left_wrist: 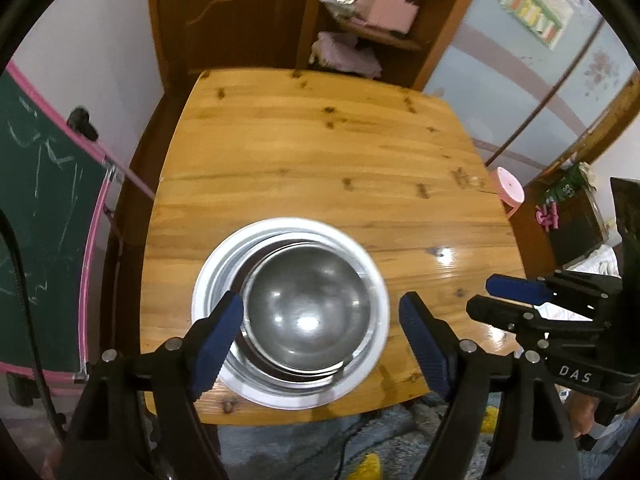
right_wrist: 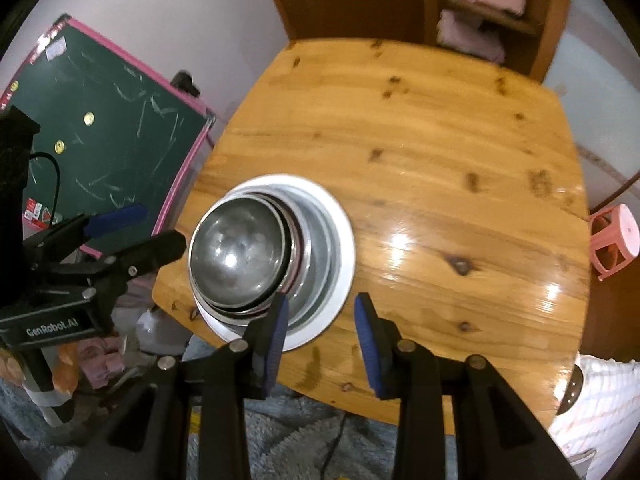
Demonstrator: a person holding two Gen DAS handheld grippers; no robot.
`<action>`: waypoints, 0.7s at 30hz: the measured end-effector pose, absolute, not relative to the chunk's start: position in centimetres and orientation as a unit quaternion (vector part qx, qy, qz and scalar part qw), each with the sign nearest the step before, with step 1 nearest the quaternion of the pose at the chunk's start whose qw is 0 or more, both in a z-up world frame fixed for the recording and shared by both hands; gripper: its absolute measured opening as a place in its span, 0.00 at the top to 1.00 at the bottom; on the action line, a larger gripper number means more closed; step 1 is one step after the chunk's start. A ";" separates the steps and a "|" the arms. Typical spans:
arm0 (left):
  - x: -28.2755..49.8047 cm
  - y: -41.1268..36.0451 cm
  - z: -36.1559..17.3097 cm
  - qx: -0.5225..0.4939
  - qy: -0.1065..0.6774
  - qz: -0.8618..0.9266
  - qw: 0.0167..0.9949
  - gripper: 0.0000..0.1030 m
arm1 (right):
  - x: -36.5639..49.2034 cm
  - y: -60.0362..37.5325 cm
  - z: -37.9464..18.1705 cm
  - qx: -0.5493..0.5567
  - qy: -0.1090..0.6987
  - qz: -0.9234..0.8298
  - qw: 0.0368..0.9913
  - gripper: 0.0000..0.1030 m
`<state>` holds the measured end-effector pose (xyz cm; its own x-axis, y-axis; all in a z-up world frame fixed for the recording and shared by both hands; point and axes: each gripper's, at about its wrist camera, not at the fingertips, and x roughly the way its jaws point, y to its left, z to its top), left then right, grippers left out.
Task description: Organize plates and bowls
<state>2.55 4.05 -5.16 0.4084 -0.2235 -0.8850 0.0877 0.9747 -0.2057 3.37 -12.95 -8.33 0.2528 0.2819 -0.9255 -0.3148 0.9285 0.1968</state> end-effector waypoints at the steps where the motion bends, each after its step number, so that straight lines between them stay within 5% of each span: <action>1: 2.1 3.4 -4.6 -0.058 0.528 -0.095 0.842 0.23 | 2.9 -13.3 -7.8 -0.009 0.574 0.185 0.797 0.67; 5: 0.7 1.6 -2.8 -0.042 0.499 -0.094 0.861 0.14 | 1.2 -15.6 -6.2 0.014 0.547 0.165 0.820 0.67; 21: -2.8 -2.5 0.1 -0.033 0.448 -0.074 0.890 0.13 | -3.5 -19.6 -2.6 0.051 0.460 0.093 0.882 0.64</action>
